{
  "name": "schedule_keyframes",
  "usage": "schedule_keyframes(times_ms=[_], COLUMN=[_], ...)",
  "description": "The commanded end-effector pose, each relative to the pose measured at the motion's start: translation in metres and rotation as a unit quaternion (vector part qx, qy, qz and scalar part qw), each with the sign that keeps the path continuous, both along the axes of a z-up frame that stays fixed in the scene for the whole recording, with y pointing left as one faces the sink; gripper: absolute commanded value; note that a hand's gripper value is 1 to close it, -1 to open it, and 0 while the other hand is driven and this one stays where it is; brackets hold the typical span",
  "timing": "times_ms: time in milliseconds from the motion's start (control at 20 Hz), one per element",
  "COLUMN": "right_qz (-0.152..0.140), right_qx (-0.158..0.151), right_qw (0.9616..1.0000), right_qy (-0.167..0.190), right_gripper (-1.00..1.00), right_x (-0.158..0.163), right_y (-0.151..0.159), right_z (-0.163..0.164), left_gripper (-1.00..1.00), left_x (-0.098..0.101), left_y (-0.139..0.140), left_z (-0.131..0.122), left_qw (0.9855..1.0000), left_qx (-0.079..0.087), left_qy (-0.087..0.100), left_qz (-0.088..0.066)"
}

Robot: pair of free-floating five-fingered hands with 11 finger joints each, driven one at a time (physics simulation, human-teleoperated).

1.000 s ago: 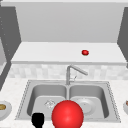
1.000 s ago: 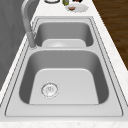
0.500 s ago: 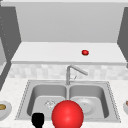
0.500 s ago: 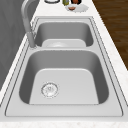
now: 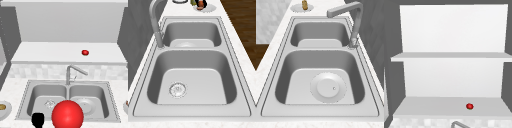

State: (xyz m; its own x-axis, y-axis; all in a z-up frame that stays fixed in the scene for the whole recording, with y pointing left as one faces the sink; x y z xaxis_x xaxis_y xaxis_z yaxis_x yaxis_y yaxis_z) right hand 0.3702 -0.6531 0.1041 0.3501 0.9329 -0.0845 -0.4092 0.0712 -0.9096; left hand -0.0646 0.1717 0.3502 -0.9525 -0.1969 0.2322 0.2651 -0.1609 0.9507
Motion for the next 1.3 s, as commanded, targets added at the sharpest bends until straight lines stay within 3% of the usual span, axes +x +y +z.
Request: schedule_keyframes(times_ms=[0, 300, 350, 450, 750, 1250], right_qz=[0.022, 0.023, 0.02, 0.007, 0.012, 0.022], right_qx=[0.008, 0.069, 0.084, 0.108, 0.131, 0.103], right_qw=[0.9996, 0.9972, 0.9962, 0.9939, 0.9904, 0.993], right_qy=[-0.013, 0.014, 0.013, 0.022, 0.044, 0.054], right_gripper=[1.0, 1.0, -1.0, -1.0, -1.0, -1.0], right_x=[0.009, 0.004, 0.001, -0.008, -0.021, -0.03], right_y=[-0.011, -0.034, -0.036, -0.034, -0.029, -0.018], right_z=[-0.026, -0.025, -0.023, -0.011, 0.014, 0.054], left_gripper=[0.0, 0.0, 0.0, 0.0, 0.0, 0.0], left_x=[0.0, 0.0, 0.0, 0.0, 0.0, 0.0], left_y=[0.0, 0.0, 0.0, 0.0, 0.0, 0.0], left_z=[0.0, 0.0, 0.0, 0.0, 0.0, 0.0], left_qw=[1.0, 1.0, 1.0, 1.0, 1.0, 1.0], left_qx=[0.0, 0.0, 0.0, 0.0, 0.0, 0.0], left_qy=[0.0, 0.0, 0.0, 0.0, 0.0, 0.0], left_qz=[0.0, 0.0, 0.0, 0.0, 0.0, 0.0])
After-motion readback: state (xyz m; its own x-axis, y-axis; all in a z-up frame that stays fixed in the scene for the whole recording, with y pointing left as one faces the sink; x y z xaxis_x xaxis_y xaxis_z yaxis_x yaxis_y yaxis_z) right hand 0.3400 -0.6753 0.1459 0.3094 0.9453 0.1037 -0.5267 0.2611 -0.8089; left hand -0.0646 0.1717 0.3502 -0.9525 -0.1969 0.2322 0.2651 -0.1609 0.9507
